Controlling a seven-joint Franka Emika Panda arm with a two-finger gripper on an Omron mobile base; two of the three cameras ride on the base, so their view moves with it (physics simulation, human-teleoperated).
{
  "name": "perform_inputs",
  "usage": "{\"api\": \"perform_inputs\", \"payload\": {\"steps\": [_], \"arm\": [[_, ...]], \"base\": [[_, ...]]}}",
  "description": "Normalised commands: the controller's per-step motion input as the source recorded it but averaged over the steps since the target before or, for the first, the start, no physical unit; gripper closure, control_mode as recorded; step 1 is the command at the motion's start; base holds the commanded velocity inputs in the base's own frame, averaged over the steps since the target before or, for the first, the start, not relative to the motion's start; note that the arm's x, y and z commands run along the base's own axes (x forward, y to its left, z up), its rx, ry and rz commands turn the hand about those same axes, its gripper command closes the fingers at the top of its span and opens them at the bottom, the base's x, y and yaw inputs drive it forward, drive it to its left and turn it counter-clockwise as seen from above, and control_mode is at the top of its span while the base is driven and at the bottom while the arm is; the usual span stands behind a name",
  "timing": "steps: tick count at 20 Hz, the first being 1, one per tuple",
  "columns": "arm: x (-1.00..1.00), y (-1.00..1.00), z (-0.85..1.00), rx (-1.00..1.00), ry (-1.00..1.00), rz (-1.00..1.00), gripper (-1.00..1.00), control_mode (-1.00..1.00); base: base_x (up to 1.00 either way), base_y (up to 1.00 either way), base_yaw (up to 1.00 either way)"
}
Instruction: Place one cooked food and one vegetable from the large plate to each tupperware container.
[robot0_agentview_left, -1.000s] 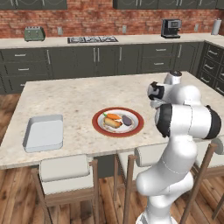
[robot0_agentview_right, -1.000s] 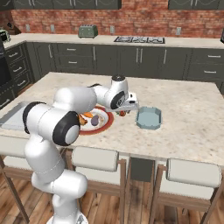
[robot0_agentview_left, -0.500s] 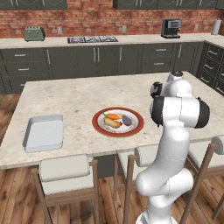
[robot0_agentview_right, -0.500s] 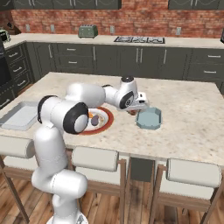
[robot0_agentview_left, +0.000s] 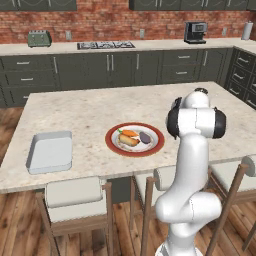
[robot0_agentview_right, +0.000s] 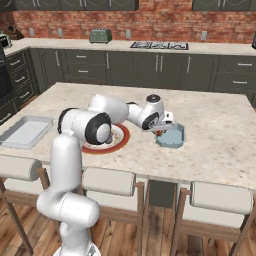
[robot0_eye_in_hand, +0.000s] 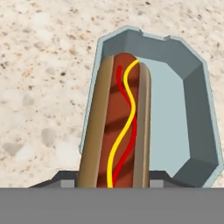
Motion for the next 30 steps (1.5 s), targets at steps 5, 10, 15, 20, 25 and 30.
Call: {"api": "perform_inputs", "payload": {"steps": [5, 10, 15, 20, 25, 30], "arm": [[0.11, -0.01, -0.61, 0.00, 0.00, 0.00, -1.00, -1.00], [0.00, 0.00, -0.05, 0.00, 0.00, 0.00, -1.00, -1.00], [0.03, 0.00, 0.11, 0.00, -0.03, 0.00, -1.00, -1.00], [-0.04, 0.19, 0.37, 0.00, -0.11, 0.00, -1.00, -1.00], [-0.53, 0.98, 0.38, 0.11, -0.03, 0.00, -1.00, -1.00], [-0.46, 1.00, 0.44, 0.05, 0.00, 0.00, -1.00, -1.00]], "base": [[0.00, 0.00, 0.00], [0.00, 0.00, 0.00], [0.00, 0.00, 0.00], [0.00, 0.00, 0.00], [0.00, 0.00, 0.00], [0.00, 0.00, 0.00]]}}
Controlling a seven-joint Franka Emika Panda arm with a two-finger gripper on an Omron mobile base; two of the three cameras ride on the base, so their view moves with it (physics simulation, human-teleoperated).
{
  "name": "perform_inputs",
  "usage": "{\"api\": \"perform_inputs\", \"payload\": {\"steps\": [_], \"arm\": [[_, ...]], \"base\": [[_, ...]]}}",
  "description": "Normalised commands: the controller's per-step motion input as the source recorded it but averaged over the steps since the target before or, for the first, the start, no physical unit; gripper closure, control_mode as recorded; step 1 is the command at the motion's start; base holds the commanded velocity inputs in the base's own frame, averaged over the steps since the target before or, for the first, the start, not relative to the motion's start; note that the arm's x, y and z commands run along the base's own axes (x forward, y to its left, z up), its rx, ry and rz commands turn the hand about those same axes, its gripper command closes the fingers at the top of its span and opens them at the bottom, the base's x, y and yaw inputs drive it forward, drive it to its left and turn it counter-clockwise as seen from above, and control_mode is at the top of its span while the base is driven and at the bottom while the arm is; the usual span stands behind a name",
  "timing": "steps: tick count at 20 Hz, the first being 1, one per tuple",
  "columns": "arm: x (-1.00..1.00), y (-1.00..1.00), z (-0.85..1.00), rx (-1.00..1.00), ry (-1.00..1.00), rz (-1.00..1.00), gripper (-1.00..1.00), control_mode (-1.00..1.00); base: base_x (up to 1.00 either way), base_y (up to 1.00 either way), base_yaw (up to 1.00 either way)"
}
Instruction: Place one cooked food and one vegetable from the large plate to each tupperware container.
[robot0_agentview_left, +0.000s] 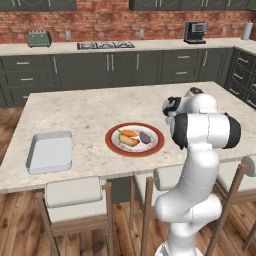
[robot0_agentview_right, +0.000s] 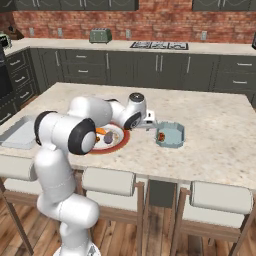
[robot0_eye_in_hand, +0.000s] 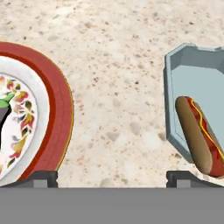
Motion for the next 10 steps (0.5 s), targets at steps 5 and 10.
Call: {"api": "perform_inputs", "payload": {"steps": [5, 10], "arm": [[-0.46, 1.00, 0.30, 0.02, 0.02, 0.00, -1.00, -1.00], [-0.48, 0.96, 0.09, 0.03, 0.09, 0.00, -1.00, -1.00]], "base": [[0.00, 0.00, 0.00], [0.00, 0.00, 0.00]]}}
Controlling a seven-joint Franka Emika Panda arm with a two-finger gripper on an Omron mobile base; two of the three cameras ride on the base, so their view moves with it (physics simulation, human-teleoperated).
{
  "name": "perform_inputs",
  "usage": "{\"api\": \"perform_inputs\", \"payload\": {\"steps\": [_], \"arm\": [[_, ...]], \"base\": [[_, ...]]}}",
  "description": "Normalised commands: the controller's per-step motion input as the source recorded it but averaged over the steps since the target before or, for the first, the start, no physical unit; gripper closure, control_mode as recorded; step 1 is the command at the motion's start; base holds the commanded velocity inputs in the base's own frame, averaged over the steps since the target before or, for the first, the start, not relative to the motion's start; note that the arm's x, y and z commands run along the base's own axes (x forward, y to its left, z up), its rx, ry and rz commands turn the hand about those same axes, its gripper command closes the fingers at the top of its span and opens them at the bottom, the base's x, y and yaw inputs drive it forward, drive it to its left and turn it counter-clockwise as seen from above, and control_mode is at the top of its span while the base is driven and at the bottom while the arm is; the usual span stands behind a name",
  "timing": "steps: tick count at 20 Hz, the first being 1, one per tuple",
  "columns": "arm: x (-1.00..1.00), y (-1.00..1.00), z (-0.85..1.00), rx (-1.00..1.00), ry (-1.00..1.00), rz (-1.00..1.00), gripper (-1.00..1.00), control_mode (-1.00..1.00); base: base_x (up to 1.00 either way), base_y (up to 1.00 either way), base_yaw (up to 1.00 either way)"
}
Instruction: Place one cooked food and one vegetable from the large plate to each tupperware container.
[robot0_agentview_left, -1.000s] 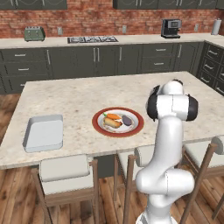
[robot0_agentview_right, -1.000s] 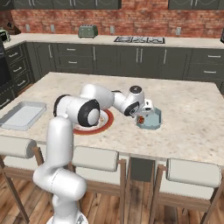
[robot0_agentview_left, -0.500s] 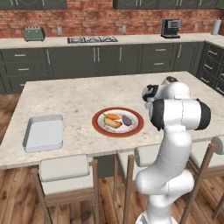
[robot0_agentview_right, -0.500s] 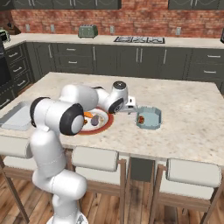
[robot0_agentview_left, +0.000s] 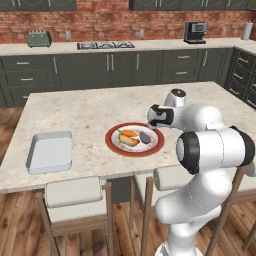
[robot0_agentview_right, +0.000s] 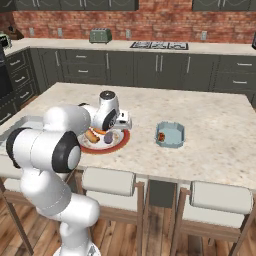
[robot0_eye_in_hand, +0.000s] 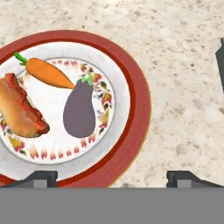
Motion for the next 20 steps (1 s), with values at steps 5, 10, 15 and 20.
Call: {"api": "perform_inputs", "payload": {"steps": [5, 10, 15, 20], "arm": [[-0.22, 0.64, -0.06, 0.05, 0.07, 0.00, -1.00, -1.00], [0.02, 0.10, -0.26, 0.01, 0.02, 0.00, -1.00, -1.00], [0.40, 0.01, -0.38, 0.00, 0.00, 0.00, -1.00, -1.00], [0.45, 0.07, -0.26, -0.01, 0.01, 0.00, -1.00, -1.00]], "base": [[0.00, 0.00, 0.00], [0.00, 0.00, 0.00], [0.00, 0.00, 0.00], [0.00, 0.00, 0.00]]}}
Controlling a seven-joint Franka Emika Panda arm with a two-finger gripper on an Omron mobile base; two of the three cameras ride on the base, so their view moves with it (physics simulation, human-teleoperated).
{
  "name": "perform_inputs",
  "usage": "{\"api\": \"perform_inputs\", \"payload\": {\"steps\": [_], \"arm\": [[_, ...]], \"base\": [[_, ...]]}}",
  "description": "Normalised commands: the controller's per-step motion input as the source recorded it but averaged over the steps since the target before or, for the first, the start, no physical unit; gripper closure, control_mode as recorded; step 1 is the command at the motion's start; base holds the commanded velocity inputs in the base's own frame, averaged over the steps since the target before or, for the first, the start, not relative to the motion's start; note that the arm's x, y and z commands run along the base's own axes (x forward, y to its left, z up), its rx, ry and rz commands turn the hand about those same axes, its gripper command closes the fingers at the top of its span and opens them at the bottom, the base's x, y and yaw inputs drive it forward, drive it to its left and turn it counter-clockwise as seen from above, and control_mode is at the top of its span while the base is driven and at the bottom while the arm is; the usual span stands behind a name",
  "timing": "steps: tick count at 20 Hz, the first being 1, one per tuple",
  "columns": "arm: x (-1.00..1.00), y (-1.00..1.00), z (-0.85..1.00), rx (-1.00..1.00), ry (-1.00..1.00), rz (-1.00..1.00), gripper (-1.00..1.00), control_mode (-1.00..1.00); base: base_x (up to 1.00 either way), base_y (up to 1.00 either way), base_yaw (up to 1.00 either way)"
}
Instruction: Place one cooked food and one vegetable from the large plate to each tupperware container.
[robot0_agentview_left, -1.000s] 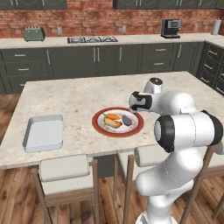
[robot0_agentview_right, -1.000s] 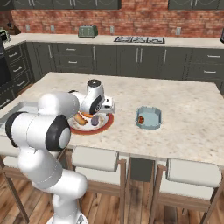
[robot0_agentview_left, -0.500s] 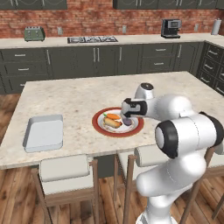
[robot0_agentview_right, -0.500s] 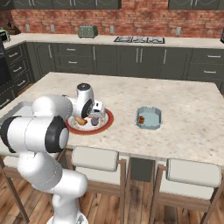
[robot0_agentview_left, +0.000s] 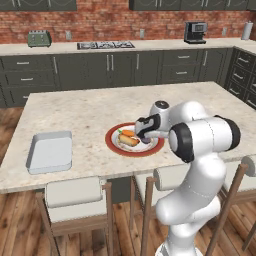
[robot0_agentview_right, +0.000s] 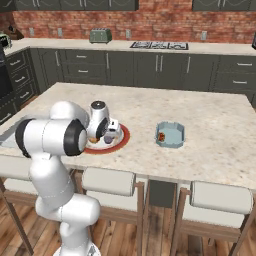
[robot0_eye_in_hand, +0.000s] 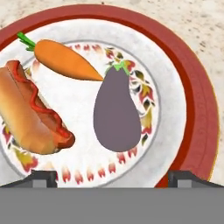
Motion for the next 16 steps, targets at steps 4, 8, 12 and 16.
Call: {"api": "perform_inputs", "payload": {"steps": [4, 8, 12, 16], "arm": [[0.41, 0.00, -0.11, 0.00, 0.00, 0.00, -1.00, -1.00], [0.37, 0.00, -0.16, 0.00, 0.00, 0.00, -1.00, -1.00], [0.02, 0.00, -0.41, 0.00, 0.00, 0.00, -1.00, -1.00], [0.00, 0.00, -0.38, 0.00, 0.00, 0.00, 1.00, -1.00]], "base": [[0.00, 0.00, 0.00], [0.00, 0.00, 0.00], [0.00, 0.00, 0.00], [0.00, 0.00, 0.00]]}}
